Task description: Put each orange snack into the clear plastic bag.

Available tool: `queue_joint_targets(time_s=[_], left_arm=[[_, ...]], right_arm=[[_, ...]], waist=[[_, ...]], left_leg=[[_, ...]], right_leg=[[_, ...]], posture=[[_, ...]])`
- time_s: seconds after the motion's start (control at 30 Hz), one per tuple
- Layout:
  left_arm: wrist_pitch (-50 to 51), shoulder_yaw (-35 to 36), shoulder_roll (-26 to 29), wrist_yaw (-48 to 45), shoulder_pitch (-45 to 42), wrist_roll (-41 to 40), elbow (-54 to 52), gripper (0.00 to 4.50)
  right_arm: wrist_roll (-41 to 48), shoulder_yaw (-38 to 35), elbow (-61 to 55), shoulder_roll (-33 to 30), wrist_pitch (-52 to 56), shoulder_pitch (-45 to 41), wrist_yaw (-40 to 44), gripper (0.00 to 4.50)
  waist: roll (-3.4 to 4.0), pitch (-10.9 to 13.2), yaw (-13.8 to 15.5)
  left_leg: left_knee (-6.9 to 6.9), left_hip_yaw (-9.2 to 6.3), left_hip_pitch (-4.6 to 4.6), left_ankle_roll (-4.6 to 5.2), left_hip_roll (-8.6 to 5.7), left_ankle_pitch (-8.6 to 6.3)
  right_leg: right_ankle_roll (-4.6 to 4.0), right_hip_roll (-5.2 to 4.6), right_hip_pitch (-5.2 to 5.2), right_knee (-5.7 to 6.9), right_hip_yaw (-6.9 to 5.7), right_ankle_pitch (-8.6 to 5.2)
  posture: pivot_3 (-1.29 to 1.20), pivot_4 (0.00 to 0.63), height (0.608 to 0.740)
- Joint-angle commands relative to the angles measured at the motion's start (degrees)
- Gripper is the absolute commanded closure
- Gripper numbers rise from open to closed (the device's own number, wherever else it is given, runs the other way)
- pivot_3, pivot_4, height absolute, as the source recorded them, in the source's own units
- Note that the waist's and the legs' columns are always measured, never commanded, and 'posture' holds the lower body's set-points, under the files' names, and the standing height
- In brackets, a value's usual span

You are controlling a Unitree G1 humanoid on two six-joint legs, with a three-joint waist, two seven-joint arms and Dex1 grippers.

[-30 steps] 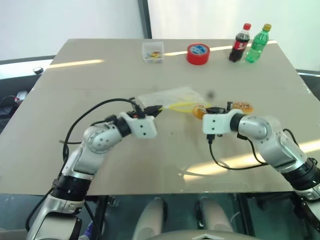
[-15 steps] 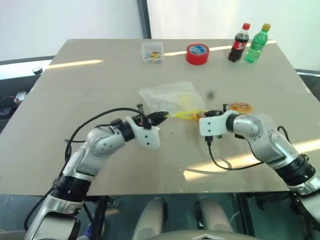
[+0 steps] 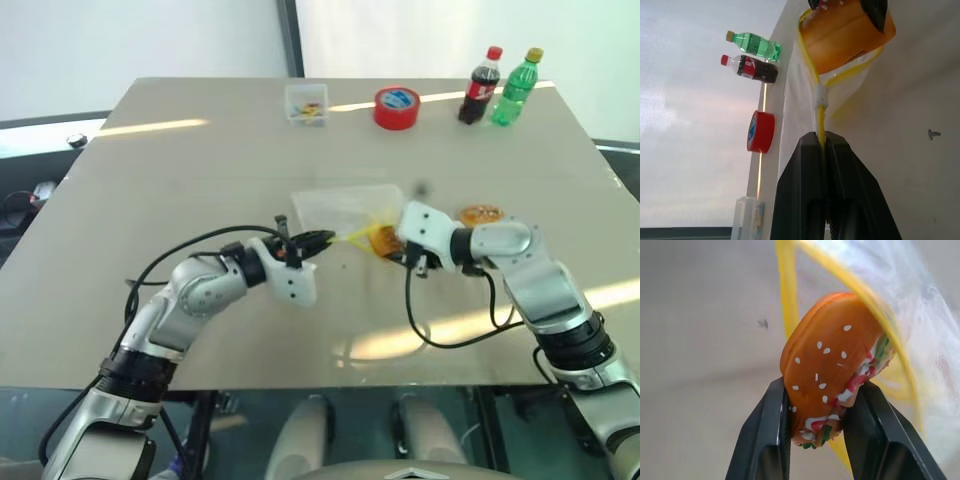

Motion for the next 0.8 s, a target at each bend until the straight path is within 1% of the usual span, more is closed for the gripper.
queue_joint_targets(time_s=[0.03, 0.1, 0.23, 0.4, 0.53, 0.67, 0.8], left_arm=[[-2.2, -0.2, 0.6, 0.2, -0.3, -1.1, -0.7, 4.50], [-2.4, -0.2, 0.4, -0.2, 0.1, -2.1, -1.0, 4.50], [-2.1, -0.1, 0.0, -0.8, 0.6, -4.0, -1.6, 4.50], [-0.7, 0.4, -0.6, -1.2, 1.0, -5.8, -1.8, 4.50], [3.1, 1.3, -1.9, -1.8, 2.0, -9.5, -2.8, 4.50], [5.7, 1.8, -2.3, -2.7, 2.8, -12.1, -3.8, 4.50], [8.1, 2.2, -2.3, -3.6, 3.4, -13.8, -4.3, 4.50]], right_arm=[[7.0, -5.8, 0.0, 3.5, 7.1, -0.6, -2.5, 3.08], [10.1, -8.9, 2.0, 6.7, 11.6, -0.7, -5.3, 3.08], [15.3, -13.8, 3.8, 11.1, 18.2, -1.1, -9.9, 3.08], [20.0, -19.8, 6.3, 16.0, 23.6, -1.5, -16.4, 3.08], [24.3, -23.7, 6.2, 20.6, 25.4, -1.5, -20.5, 3.08], [27.3, -25.5, 6.6, 24.3, 23.3, -0.7, -23.5, 3.08], [29.4, -24.3, 6.8, 24.6, 22.0, -0.6, -23.5, 3.08]], waist=[[0.00, 0.0, 0.0], [0.00, 0.0, 0.0], [0.01, 0.0, 0.0], [0.02, 0.0, -0.1], [0.03, 0.0, -0.2], [0.03, 0.0, -0.3], [0.04, 0.0, -0.3]], left_leg=[[0.00, 0.01, 0.00, 0.00, 0.00, 0.00], [0.00, 0.01, 0.00, 0.00, 0.00, 0.00], [0.00, 0.01, 0.01, 0.00, 0.00, 0.00], [-0.01, 0.00, 0.01, 0.00, 0.00, 0.00], [-0.02, 0.01, 0.01, 0.00, -0.01, 0.00], [-0.02, 0.02, 0.02, 0.00, 0.00, 0.00], [-0.02, 0.02, 0.02, 0.00, 0.01, 0.00]], right_leg=[[0.00, 0.00, 0.00, 0.01, 0.01, 0.00], [0.00, 0.00, 0.00, 0.02, 0.01, 0.00], [0.00, 0.00, -0.02, 0.04, 0.01, 0.00], [0.00, -0.01, -0.01, 0.04, 0.01, 0.00], [0.00, 0.00, -0.03, 0.07, 0.02, 0.00], [0.00, 0.01, -0.04, 0.09, 0.03, 0.00], [0.00, 0.00, -0.03, 0.09, 0.03, 0.00]], posture=[[0.00, 0.150, 0.740], [0.00, 0.150, 0.740], [0.00, 0.150, 0.740], [0.00, 0.150, 0.740], [0.00, 0.150, 0.740], [0.00, 0.150, 0.740], [0.00, 0.150, 0.740]])
